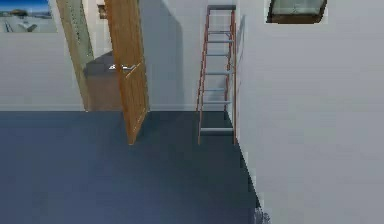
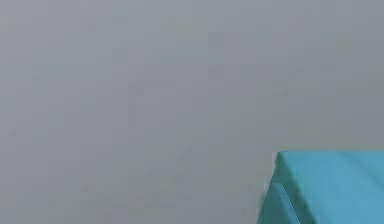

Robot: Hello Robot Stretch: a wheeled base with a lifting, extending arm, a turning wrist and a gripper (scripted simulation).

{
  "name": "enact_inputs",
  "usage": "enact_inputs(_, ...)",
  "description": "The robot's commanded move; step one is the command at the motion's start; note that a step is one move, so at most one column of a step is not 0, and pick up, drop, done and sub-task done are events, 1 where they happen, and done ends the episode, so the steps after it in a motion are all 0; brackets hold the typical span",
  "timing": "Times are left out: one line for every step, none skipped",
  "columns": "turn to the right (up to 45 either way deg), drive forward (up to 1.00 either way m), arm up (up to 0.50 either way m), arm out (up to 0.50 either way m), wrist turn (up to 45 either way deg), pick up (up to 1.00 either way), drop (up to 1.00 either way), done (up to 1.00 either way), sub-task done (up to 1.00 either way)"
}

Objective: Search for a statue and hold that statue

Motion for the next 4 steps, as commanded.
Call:
enact_inputs(-30.0, 0.0, 0.0, 0.0, 0.0, 0.0, 0.0, 0.0, 0.0)
enact_inputs(0.0, 1.0, 0.0, 0.0, 0.0, 0.0, 0.0, 0.0, 0.0)
enact_inputs(0.0, 1.0, 0.0, 0.0, 0.0, 0.0, 0.0, 0.0, 0.0)
enact_inputs(-3.0, 0.0, 0.0, 0.0, 0.0, 0.0, 0.0, 0.0, 0.0)
